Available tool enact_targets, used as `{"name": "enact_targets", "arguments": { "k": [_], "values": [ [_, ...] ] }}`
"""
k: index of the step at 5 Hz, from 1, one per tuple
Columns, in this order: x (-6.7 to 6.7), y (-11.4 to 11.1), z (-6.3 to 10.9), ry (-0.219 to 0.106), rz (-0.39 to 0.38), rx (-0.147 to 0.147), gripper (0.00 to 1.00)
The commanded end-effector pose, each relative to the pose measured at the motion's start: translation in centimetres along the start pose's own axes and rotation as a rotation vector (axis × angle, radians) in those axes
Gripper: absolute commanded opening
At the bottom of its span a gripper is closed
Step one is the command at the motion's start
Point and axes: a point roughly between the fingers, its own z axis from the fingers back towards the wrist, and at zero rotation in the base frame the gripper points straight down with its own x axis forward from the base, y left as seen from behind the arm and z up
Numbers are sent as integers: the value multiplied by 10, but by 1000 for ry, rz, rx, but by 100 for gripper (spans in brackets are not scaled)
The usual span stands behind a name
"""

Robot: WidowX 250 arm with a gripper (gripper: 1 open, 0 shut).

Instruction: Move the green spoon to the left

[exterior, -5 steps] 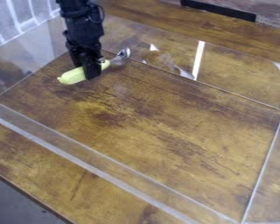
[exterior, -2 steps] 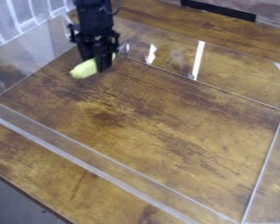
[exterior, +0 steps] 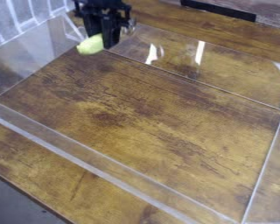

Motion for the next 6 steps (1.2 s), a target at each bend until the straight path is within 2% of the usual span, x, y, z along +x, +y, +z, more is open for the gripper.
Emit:
{"name": "enact_targets", "arguments": {
  "k": [1,2,3,5,6],
  "values": [
    [14,10,38,-88,-76,17,0],
    [19,24,31,-63,-135,-3,0],
    [13,35,22,-44,-121,-12,0],
    [-1,85,-12,-15,-256,-27,0],
    [-1,104,-28,-17,-317,-40,0]
  ]
}}
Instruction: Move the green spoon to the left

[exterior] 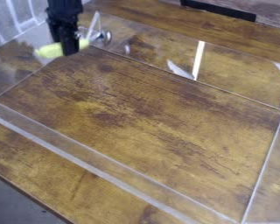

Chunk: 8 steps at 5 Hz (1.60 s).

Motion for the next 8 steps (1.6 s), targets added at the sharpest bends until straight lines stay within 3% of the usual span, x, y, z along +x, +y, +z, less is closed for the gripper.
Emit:
{"name": "enact_targets", "arguments": {
  "k": [1,2,3,4,5,6,7,8],
  "values": [
    [-1,19,41,-84,5,56,100],
    [6,31,59,-86,-10,72,0],
    [11,32,51,-90,7,54,100],
    [16,30,52,-93,25,48,100],
    [11,30,42,-98,52,49,100],
    [6,33,18,-103,78,30,100],
    [1,34,9,-111,102,30,100],
    [9,29,11,-109,88,22,100]
  ]
}}
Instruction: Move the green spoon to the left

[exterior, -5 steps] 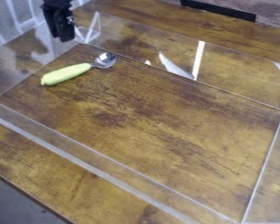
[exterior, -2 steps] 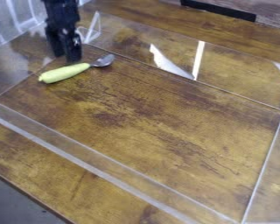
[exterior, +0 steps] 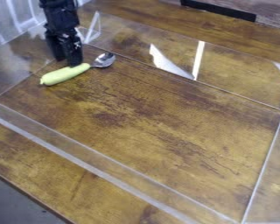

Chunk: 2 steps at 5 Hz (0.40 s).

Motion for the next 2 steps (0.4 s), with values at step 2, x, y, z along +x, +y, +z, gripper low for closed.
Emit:
{"name": "enact_targets", "arguments": {
  "k": [2],
  "values": [
    [5,11,28,-45,-12,29,100]
  ]
}}
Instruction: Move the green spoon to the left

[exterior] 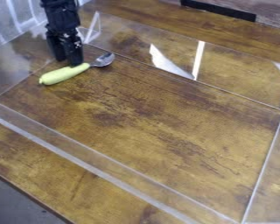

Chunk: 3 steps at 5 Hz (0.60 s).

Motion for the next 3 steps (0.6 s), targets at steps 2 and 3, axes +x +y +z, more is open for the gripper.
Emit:
{"name": "enact_targets", "arguments": {
  "k": [2,3],
  "values": [
    [-10,26,53,-62,1,70,0],
    [-10,21,68,-59,-60,88,0]
  ]
}}
